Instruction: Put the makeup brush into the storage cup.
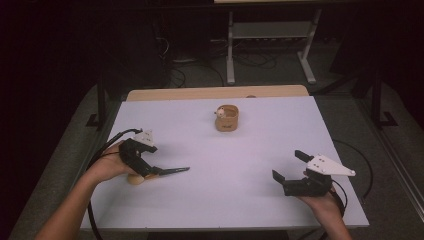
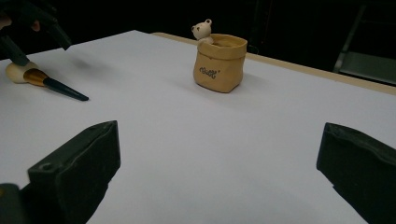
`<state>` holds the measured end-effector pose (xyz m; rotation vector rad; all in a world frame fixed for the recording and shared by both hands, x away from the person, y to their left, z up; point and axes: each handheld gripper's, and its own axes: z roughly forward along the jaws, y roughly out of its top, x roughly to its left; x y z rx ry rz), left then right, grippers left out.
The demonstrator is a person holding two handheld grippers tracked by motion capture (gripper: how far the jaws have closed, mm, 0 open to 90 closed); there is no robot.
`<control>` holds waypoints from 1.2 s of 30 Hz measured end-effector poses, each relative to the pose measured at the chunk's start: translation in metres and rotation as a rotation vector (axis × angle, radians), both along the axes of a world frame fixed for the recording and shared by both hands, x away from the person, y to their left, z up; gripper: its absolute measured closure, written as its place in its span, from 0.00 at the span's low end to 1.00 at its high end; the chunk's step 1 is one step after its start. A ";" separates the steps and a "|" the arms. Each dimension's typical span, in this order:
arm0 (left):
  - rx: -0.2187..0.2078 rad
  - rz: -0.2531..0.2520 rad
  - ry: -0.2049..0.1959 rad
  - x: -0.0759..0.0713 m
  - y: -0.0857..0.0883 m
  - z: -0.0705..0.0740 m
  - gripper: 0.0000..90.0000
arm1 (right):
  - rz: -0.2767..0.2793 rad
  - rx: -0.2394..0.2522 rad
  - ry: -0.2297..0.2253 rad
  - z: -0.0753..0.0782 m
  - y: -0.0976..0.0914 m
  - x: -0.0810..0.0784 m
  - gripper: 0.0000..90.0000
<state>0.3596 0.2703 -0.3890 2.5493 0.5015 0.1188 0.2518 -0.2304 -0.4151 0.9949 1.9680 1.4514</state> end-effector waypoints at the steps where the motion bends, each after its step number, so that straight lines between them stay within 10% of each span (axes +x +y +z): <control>1: 0.005 -0.003 -0.001 0.000 0.000 0.000 0.17 | 0.000 -0.001 0.000 0.000 0.000 0.000 0.00; 36: 0.203 -0.097 0.051 -0.008 0.004 -0.018 0.49 | -0.013 0.007 0.011 0.000 -0.002 -0.001 0.00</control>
